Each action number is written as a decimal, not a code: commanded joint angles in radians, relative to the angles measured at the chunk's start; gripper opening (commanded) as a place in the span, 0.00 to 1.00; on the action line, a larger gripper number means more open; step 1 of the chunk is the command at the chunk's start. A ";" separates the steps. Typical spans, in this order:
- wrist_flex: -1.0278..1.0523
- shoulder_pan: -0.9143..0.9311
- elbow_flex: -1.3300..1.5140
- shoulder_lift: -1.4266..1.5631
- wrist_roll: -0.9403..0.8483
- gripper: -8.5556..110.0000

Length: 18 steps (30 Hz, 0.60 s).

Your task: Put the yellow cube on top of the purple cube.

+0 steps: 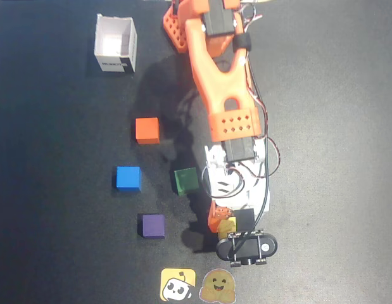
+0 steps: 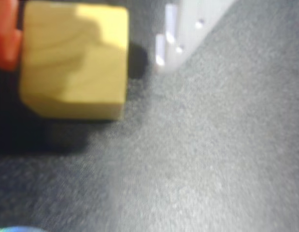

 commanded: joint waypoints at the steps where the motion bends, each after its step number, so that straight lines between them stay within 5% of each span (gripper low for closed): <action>1: -0.020 0.008 -0.046 -0.003 -0.003 0.26; 18: -0.018 0.072 -0.023 -0.002 -0.002 0.12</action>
